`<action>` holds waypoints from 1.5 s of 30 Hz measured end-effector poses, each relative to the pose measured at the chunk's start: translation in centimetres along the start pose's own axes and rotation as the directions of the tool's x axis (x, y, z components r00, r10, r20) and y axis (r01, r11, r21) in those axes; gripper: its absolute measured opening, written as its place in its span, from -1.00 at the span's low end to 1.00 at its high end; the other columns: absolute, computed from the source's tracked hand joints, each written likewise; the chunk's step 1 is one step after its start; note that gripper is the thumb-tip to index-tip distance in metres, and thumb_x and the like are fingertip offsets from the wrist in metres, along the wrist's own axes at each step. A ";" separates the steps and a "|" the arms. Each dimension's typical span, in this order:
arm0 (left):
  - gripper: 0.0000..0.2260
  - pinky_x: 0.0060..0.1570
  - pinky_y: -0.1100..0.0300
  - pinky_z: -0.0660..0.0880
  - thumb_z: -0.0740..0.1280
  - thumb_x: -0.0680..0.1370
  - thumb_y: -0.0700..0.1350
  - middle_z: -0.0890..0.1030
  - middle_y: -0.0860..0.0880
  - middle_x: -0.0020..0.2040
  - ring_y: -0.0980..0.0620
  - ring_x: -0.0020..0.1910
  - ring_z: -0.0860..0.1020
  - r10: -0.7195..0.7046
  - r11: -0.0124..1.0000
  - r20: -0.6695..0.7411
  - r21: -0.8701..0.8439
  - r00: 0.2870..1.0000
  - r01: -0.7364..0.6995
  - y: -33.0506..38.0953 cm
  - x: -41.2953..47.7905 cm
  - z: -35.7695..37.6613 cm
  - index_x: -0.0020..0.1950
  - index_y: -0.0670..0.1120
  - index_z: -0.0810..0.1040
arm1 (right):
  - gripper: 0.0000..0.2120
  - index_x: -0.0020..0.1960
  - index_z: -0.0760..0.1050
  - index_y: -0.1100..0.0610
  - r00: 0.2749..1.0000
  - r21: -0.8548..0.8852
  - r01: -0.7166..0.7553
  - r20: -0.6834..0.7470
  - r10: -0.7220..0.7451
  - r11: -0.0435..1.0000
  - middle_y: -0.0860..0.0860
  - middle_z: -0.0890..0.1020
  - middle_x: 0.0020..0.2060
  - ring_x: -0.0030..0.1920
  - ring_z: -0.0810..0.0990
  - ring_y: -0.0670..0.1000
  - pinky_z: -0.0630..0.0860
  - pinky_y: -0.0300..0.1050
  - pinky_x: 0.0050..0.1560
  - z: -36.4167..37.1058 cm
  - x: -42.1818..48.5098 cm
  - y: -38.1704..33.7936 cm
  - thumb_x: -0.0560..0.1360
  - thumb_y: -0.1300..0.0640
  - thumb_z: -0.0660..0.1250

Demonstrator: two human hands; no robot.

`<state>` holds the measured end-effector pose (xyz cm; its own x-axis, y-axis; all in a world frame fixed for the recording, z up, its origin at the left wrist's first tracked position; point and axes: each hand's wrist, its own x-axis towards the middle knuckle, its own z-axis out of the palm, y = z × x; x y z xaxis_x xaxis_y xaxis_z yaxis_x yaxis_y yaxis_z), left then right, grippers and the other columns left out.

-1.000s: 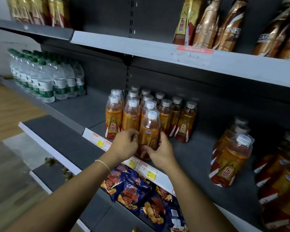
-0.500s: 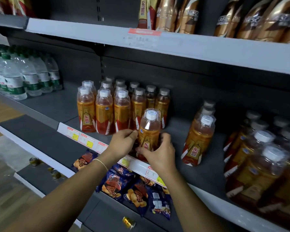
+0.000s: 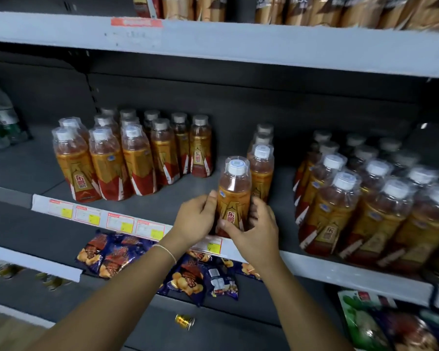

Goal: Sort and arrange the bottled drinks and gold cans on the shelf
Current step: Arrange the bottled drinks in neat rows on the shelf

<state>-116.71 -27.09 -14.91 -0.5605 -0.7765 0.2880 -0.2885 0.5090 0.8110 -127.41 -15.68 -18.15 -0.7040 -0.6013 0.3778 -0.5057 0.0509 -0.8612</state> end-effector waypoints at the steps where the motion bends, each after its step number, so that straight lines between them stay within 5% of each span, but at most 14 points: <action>1: -0.53 -0.10 0.13 0.45 0.07 0.66 0.13 0.62 -0.05 -0.23 0.00 -0.16 0.56 0.011 1.000 0.024 -0.001 1.000 -0.011 0.1 0.0 0.3 -0.20 -0.15 0.55 | -0.20 0.36 0.34 -0.14 1.000 -0.003 -0.022 -0.009 0.022 1.000 -0.11 0.46 0.25 0.22 0.51 -0.07 0.53 0.00 0.23 -0.3 -0.1 0.1 0.20 -0.22 0.56; 8: -0.58 -0.07 0.15 0.46 0.04 0.66 0.15 0.63 -0.03 -0.16 0.02 -0.12 0.57 0.086 0.996 0.122 -0.009 0.989 -0.086 0.3 0.2 1.8 -0.11 -0.08 0.55 | -0.28 0.33 0.42 -0.02 0.995 0.009 -0.104 -0.009 0.104 0.995 -0.05 0.57 0.20 0.14 0.59 -0.12 0.58 -0.01 0.19 -2.0 -0.4 0.4 0.25 -0.11 0.60; 13: -0.54 -0.07 0.16 0.48 0.03 0.66 0.15 0.65 -0.05 -0.15 0.02 -0.13 0.58 0.145 0.989 0.159 -0.005 0.977 -0.146 0.6 0.4 2.5 -0.07 -0.12 0.58 | -0.42 0.25 0.45 -0.06 0.993 -0.035 -0.102 -0.060 0.099 0.994 -0.05 0.58 0.16 0.07 0.59 -0.19 0.57 -0.19 0.12 -2.5 -0.5 0.3 0.31 -0.05 0.60; 30: -0.55 0.08 0.05 0.50 0.03 0.66 0.15 0.66 -0.04 -0.07 0.03 -0.04 0.59 0.042 0.999 0.111 -0.033 0.993 -0.038 1.2 0.3 3.4 -0.03 -0.12 0.59 | -0.31 0.33 0.41 0.02 0.997 -0.063 -0.074 -0.035 0.072 0.995 -0.02 0.52 0.19 0.16 0.55 -0.02 0.55 0.04 0.20 -2.8 0.4 1.2 0.29 -0.07 0.60; 36: -0.53 0.09 0.09 0.51 0.06 0.66 0.15 0.67 -0.05 -0.06 0.02 -0.02 0.60 -0.013 0.993 0.098 -0.119 0.995 0.024 1.4 0.1 3.7 -0.04 -0.15 0.61 | -0.30 0.35 0.41 0.02 0.998 -0.051 -0.057 -0.043 0.055 0.997 -0.03 0.49 0.19 0.10 0.54 -0.08 0.45 -0.33 0.04 -2.8 0.2 1.3 0.30 -0.07 0.60; 41: -0.48 -0.10 0.11 0.49 0.08 0.67 0.11 0.65 -0.16 -0.20 -0.06 -0.14 0.60 -0.041 0.987 0.062 -0.155 0.997 0.050 2.1 1.5 3.4 -0.20 -0.26 0.55 | -0.30 0.36 0.41 0.02 0.996 -0.122 -0.055 -0.074 0.047 0.991 -0.07 0.49 0.18 0.20 0.51 0.03 0.52 0.11 0.22 -2.8 -0.1 1.2 0.31 -0.13 0.57; 45: -0.59 0.08 0.04 0.50 0.11 0.67 0.09 0.65 -0.08 -0.09 0.00 -0.04 0.59 -0.047 0.971 0.056 -0.232 0.997 0.058 2.1 3.5 4.0 -0.07 -0.17 0.59 | -0.30 0.36 0.41 0.00 0.993 -0.170 -0.072 -0.106 0.055 0.983 -0.09 0.50 0.17 0.21 0.47 0.00 0.52 0.11 0.21 -2.7 -0.4 0.8 0.32 -0.20 0.53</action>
<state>-122.39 -27.29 -14.18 -0.5891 -0.7773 0.2210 -0.1326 0.3627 0.9224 -128.90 -13.25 -18.11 -0.7794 -0.5100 0.3639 -0.5310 0.2294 -0.8158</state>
